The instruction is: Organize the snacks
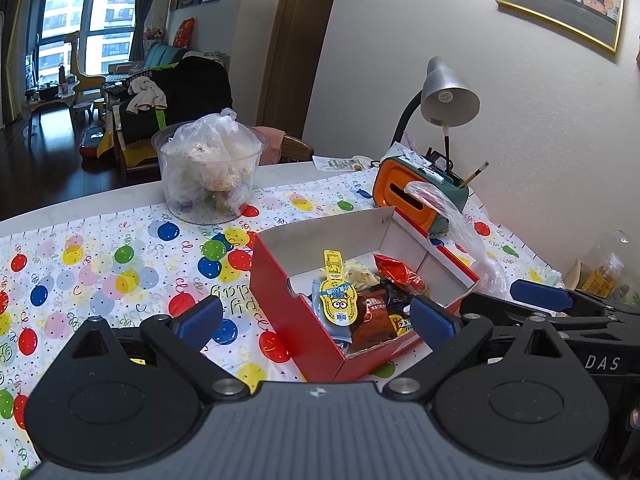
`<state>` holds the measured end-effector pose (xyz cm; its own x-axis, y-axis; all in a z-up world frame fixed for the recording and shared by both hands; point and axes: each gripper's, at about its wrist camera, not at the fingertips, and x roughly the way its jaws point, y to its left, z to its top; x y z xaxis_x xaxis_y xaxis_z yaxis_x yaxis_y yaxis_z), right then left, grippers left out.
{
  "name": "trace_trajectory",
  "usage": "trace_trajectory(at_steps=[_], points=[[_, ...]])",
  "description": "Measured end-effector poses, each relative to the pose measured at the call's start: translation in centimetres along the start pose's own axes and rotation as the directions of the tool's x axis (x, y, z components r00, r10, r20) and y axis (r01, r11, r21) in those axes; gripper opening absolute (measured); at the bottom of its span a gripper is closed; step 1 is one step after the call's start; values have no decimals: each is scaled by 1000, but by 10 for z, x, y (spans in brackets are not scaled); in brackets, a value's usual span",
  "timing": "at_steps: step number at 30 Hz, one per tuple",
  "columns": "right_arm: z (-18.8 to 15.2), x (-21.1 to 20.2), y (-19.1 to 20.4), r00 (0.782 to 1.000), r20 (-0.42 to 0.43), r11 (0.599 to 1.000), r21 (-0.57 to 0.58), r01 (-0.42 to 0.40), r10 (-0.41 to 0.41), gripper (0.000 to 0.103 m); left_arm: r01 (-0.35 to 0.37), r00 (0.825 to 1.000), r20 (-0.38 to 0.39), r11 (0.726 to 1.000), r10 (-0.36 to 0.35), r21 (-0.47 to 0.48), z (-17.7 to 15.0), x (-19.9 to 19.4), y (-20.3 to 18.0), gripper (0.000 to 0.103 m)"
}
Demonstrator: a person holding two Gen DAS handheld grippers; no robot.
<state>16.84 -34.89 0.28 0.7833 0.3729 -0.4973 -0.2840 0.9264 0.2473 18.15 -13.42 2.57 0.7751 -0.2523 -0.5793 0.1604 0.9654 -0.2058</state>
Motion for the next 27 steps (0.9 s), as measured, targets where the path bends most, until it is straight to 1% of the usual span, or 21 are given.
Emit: trace_trajectory(at_steps=[12, 27], points=[[0, 5, 2, 1000, -18, 1000, 10, -2, 2, 103, 1, 1000, -21, 1000, -1, -15, 0, 6, 5, 101], [-1, 8, 2, 999, -37, 999, 28, 17, -16, 103, 8, 999, -41, 1000, -9, -26, -3, 12, 8, 101]])
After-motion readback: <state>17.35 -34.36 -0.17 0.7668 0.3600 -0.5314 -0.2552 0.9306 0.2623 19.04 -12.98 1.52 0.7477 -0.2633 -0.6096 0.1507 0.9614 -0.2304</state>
